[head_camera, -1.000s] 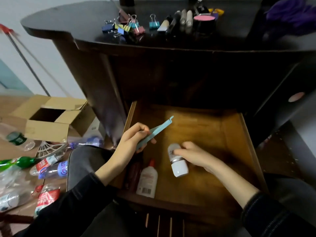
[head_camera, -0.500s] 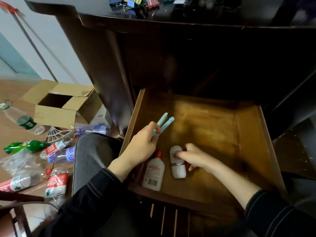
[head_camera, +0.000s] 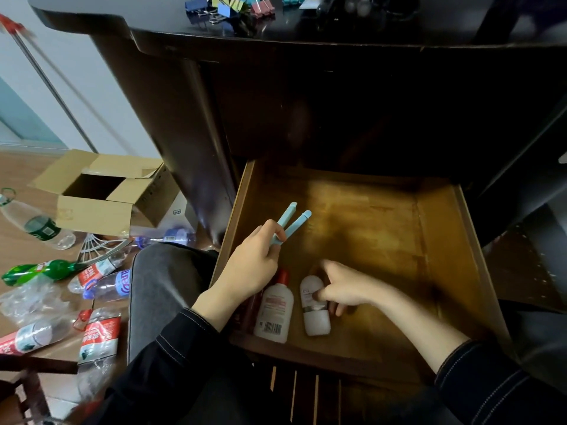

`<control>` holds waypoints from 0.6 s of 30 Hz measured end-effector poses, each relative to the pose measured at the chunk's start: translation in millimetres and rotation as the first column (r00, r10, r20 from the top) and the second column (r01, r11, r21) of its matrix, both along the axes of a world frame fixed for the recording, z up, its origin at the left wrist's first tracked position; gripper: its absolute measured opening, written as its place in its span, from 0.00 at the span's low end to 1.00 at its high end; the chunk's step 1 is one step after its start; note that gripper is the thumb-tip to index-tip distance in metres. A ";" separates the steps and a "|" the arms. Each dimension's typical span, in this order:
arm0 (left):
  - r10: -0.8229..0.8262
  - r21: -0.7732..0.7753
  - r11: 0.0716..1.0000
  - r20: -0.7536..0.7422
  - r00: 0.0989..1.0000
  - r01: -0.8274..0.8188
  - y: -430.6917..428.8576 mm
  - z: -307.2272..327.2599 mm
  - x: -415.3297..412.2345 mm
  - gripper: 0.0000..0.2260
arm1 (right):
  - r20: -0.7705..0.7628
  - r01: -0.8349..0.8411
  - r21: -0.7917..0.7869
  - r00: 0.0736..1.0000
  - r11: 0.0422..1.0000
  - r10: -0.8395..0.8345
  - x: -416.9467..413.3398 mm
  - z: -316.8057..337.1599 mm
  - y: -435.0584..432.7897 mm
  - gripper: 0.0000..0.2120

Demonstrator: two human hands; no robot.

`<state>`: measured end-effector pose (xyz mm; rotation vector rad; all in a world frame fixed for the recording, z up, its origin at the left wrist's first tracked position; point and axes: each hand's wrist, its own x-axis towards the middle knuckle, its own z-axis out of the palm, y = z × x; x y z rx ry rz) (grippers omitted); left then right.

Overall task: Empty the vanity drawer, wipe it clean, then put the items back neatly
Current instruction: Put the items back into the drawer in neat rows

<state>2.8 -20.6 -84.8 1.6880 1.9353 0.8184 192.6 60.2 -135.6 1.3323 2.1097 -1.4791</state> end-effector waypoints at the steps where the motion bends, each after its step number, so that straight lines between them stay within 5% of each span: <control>1: -0.001 -0.005 1.000 0.002 1.000 0.001 0.1 -0.1 0.0 0.08 | -0.010 0.015 -0.034 1.000 0.999 -0.016 0.2 0.3 -1.2 0.35; 8: 0.000 -0.008 1.000 0.003 1.000 0.000 -1.0 2.0 1.3 0.08 | 0.011 0.109 -0.223 0.994 0.969 -0.109 -2.6 4.1 -8.7 0.35; 13: -0.003 -0.005 1.000 0.008 1.000 0.003 -0.5 0.6 0.8 0.08 | 0.076 -0.160 0.023 0.984 0.987 0.158 -2.7 0.7 -12.0 0.33; 18: 0.008 0.005 1.000 0.002 1.000 -0.008 0.0 -1.5 0.0 0.08 | 0.118 -0.255 0.237 0.965 0.938 0.233 -2.4 1.2 -10.0 0.25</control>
